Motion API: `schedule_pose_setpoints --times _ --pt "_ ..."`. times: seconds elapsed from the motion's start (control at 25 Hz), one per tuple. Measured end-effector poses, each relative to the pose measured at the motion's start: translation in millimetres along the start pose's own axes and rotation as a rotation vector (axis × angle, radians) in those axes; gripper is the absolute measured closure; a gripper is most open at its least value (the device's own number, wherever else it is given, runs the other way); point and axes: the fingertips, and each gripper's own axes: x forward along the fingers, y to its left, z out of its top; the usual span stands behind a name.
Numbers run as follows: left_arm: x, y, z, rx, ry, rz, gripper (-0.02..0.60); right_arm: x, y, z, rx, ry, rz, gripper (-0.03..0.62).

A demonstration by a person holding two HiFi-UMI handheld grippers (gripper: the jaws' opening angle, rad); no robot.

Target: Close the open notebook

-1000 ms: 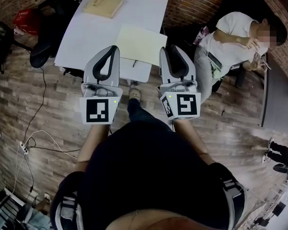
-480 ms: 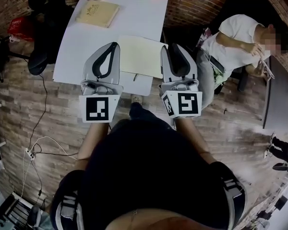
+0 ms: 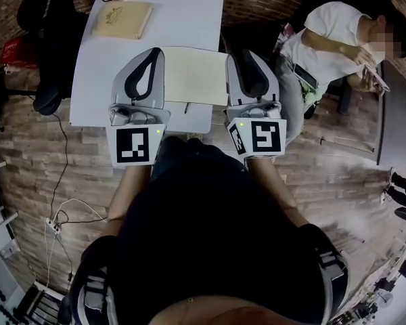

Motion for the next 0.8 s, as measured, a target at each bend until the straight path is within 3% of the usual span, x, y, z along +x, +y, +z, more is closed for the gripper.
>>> schedule_pose_setpoints --times 0.44,0.8 --pt "14 -7 -17 -0.009 0.013 -0.053 0.575 -8 -10 -21 0.005 0.033 -0.062 0.517" --pt "32 -18 -27 -0.004 0.027 -0.202 0.575 -14 -19 -45 0.031 0.069 -0.190 0.517"
